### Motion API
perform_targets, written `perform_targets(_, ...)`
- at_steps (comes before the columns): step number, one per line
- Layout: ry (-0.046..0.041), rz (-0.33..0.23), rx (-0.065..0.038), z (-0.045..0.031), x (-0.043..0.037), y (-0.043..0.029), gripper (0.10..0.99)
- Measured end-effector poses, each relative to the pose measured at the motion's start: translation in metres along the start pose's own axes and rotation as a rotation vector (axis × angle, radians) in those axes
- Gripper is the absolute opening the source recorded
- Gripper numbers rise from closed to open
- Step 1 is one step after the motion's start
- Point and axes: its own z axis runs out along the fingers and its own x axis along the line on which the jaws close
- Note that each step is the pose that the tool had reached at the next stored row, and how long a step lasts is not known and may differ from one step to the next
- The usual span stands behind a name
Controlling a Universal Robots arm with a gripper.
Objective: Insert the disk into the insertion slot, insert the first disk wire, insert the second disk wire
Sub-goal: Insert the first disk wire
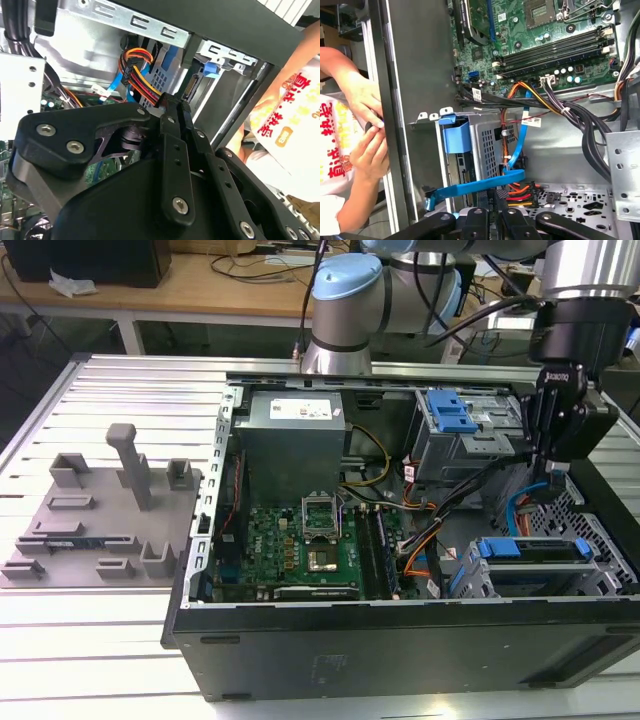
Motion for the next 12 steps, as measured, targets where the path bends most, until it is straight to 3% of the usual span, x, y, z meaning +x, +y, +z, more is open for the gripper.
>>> perform_targets(3, -0.0030, 0.000, 0.000, 0.0011, 0.0036, -0.0021, 0.165)
perform_targets(7, -0.0231, 0.000, -0.003, 0.0032, 0.0080, -0.0104, 0.165)
perform_targets(12, -0.0817, -0.001, -0.011, 0.0081, 0.0170, -0.0118, 0.165)
